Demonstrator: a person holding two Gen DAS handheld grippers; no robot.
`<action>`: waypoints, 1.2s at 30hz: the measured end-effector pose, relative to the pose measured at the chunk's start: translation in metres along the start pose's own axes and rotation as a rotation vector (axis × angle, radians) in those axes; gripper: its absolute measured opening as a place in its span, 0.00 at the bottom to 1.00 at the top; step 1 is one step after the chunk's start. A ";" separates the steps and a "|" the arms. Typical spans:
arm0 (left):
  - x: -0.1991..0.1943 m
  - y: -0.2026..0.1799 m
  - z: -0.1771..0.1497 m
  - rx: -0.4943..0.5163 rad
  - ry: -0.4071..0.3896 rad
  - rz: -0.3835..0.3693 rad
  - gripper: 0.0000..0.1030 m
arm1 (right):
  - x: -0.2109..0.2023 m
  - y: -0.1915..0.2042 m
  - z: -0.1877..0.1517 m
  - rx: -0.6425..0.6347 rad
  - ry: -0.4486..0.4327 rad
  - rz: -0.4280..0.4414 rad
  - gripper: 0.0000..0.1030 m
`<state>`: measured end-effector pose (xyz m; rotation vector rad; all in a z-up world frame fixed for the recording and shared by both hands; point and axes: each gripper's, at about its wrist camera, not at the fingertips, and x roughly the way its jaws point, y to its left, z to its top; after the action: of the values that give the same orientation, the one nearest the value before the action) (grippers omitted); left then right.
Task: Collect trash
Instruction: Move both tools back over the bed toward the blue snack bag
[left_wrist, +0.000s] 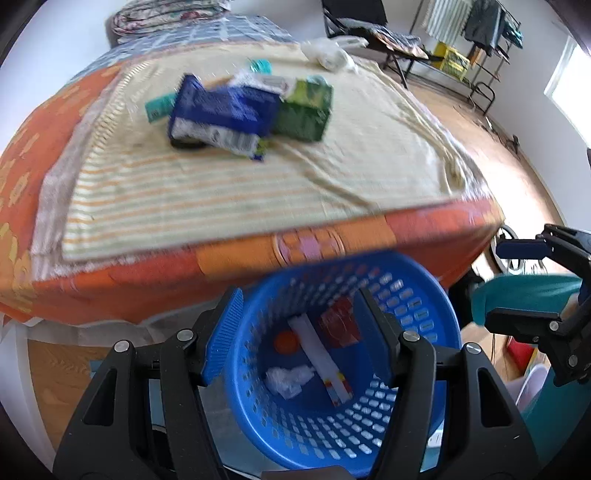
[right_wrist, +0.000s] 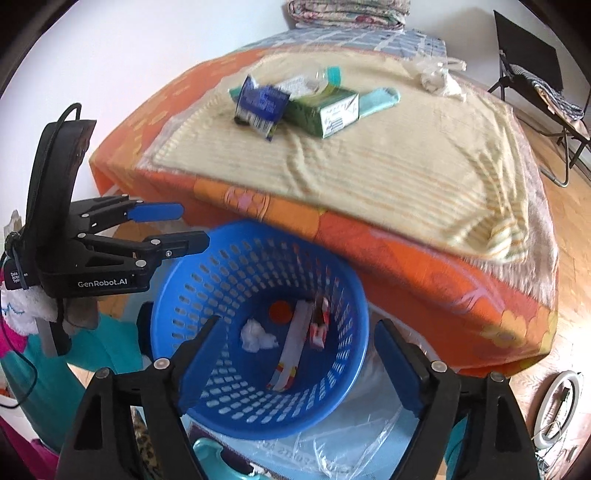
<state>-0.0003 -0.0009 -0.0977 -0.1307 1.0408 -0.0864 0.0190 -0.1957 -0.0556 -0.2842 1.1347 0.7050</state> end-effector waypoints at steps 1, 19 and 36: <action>-0.002 0.002 0.004 -0.009 -0.007 0.003 0.62 | -0.002 -0.001 0.005 0.001 -0.011 -0.002 0.83; -0.009 0.069 0.105 -0.265 -0.106 0.057 0.75 | 0.004 -0.036 0.115 -0.007 -0.217 0.025 0.92; 0.036 0.094 0.148 -0.456 -0.055 0.092 0.75 | 0.044 -0.033 0.164 -0.213 -0.255 0.041 0.98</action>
<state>0.1465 0.0972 -0.0692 -0.4952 0.9959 0.2391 0.1704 -0.1151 -0.0316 -0.3416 0.8263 0.8749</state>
